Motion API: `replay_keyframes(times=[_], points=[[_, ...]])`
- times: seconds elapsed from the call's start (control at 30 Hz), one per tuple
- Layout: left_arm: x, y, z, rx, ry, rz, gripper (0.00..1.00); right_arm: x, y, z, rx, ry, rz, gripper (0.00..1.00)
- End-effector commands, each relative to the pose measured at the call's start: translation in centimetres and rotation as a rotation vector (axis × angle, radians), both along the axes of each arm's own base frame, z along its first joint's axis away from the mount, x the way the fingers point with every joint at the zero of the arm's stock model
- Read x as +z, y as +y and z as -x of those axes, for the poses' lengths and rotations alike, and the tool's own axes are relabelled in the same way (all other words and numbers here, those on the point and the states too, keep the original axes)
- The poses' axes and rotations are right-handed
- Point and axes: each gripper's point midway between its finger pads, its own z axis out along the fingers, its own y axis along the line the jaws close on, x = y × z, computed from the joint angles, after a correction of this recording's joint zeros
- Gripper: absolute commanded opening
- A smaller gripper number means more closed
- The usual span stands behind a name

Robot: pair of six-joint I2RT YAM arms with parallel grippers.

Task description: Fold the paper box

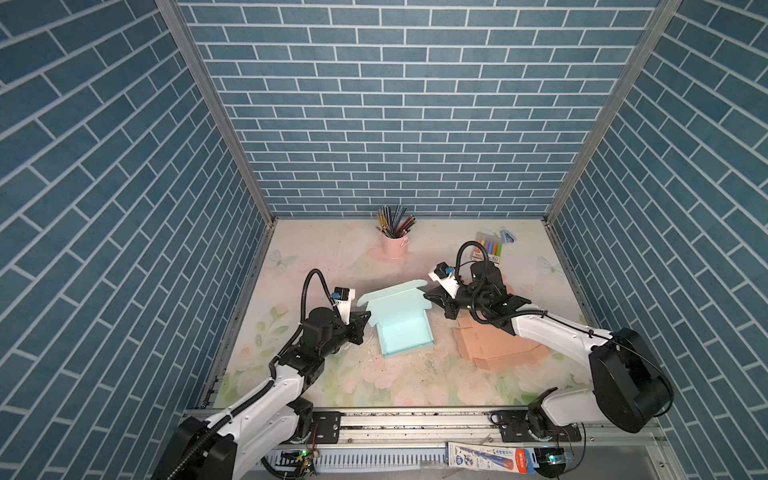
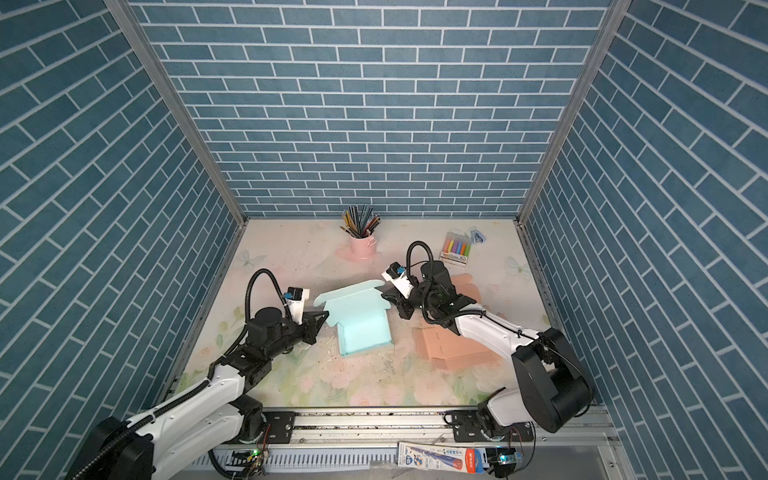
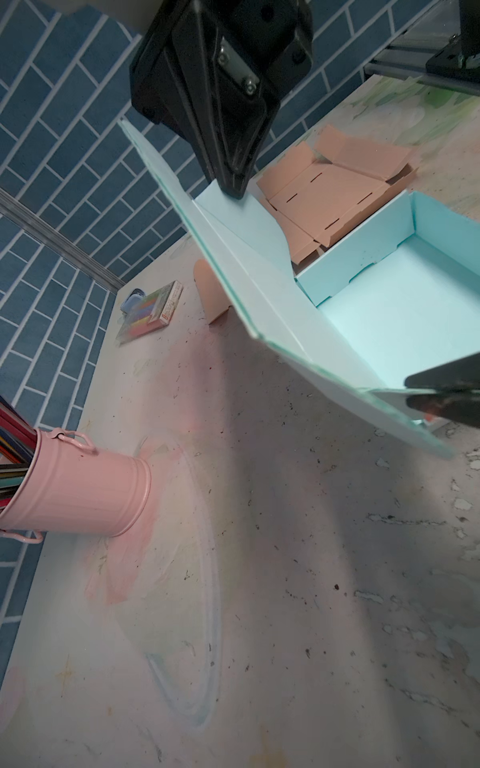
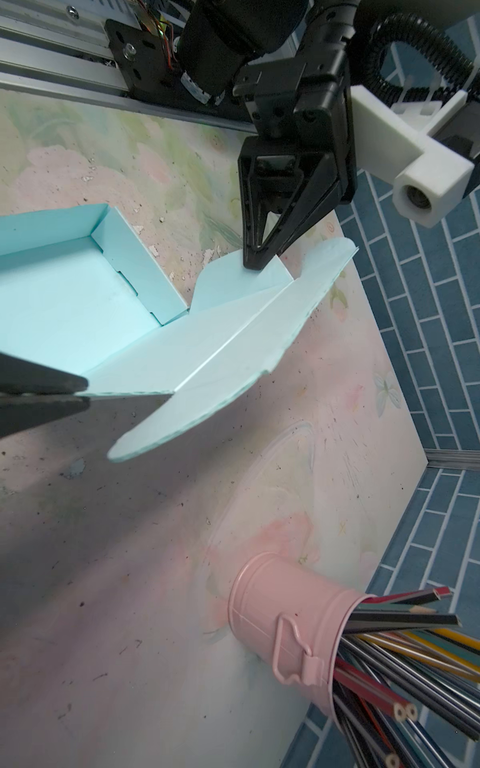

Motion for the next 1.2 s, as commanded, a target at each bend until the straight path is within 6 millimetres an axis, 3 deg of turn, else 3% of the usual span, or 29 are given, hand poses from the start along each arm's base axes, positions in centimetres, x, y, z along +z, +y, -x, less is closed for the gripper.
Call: replay_keyframes(times=[0.0, 0.33, 0.5, 0.7, 1.17], points=[[2.5, -0.3, -0.9, 0.009, -0.064, 0.027, 0.05, 1.6, 1.0, 0.5, 0.022, -0.036, -0.013, 0.02], [4.8, 0.1, -3.4, 0.11, -0.124, 0.019, 0.05, 2.7, 4.3, -0.6, -0.113, -0.052, -0.048, 0.07], [5.2, 0.5, -4.6, 0.156, -0.172, 0.006, 0.05, 1.7, 4.7, -1.2, -0.188, -0.008, -0.059, 0.11], [4.8, 0.1, -5.4, 0.164, -0.227, -0.03, 0.05, 0.1, 5.3, -1.2, -0.214, 0.032, -0.052, 0.13], [2.0, -0.1, -5.1, 0.195, -0.279, -0.103, 0.05, -2.1, 4.2, -1.3, -0.285, 0.009, 0.011, 0.13]])
